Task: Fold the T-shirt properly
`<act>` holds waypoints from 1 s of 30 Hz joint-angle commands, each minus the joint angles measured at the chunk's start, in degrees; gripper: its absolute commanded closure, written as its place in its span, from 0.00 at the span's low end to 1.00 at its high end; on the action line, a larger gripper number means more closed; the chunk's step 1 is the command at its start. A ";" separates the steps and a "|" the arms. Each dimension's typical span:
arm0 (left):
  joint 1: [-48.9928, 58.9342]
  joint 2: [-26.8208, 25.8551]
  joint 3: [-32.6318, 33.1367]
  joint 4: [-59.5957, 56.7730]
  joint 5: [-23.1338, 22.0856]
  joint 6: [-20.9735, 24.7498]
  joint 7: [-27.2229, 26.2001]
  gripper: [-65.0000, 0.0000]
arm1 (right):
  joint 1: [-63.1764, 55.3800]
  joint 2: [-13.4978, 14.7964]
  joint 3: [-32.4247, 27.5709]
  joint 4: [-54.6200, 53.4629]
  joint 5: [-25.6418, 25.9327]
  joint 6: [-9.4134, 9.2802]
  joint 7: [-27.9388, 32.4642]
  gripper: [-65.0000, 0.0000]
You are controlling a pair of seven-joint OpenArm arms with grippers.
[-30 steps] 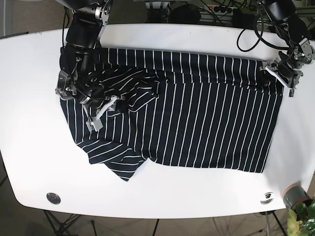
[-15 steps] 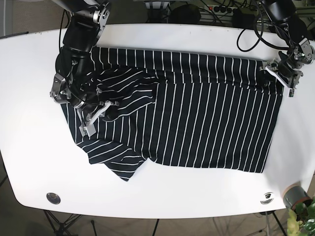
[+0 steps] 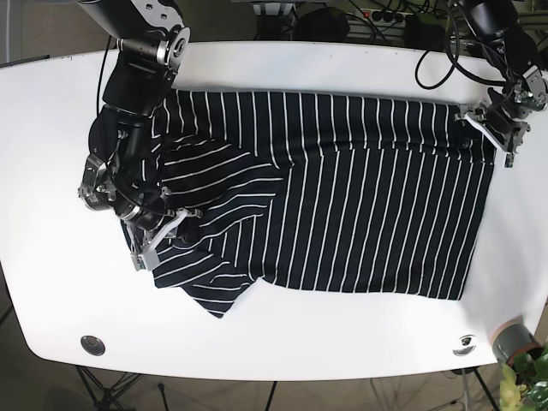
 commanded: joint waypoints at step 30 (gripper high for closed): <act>-4.14 -2.04 -7.36 10.25 -7.85 0.12 12.72 0.35 | -8.22 3.69 -0.08 16.94 1.45 0.26 1.02 0.15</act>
